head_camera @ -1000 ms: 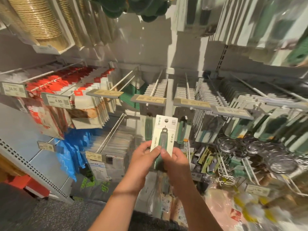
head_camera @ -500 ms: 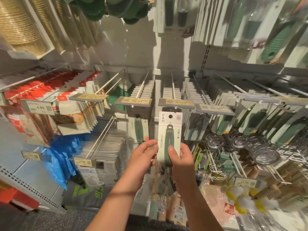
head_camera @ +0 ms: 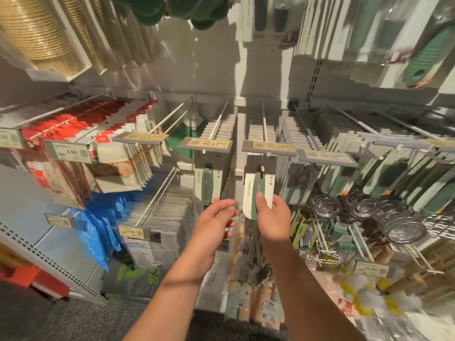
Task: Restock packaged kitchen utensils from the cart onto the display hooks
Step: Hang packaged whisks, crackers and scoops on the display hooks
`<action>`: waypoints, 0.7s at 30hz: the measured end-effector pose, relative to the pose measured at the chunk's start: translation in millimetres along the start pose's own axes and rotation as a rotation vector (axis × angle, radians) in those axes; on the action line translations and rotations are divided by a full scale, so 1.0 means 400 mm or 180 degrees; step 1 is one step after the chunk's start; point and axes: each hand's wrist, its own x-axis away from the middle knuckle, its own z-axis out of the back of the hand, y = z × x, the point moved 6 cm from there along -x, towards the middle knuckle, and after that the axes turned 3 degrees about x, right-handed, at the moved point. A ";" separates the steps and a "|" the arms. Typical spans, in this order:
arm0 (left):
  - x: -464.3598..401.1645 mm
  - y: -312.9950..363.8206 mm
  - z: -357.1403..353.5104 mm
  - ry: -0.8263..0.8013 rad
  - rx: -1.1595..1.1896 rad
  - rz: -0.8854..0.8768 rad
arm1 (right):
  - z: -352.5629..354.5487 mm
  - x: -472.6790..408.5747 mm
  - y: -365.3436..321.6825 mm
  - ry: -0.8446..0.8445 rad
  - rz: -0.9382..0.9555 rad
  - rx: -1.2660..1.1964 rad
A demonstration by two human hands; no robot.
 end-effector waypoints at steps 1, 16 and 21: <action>-0.001 0.001 0.001 0.0001 0.0018 0.0003 | -0.004 -0.014 0.006 -0.0021 -0.0058 0.0169; -0.048 -0.049 -0.179 -0.1108 -0.1196 0.0049 | 0.161 0.033 0.098 0.0163 -0.0144 0.0840; -0.044 -0.121 -0.320 -0.1993 -0.2007 -0.0122 | 0.304 0.122 0.170 0.0770 -0.0677 0.0055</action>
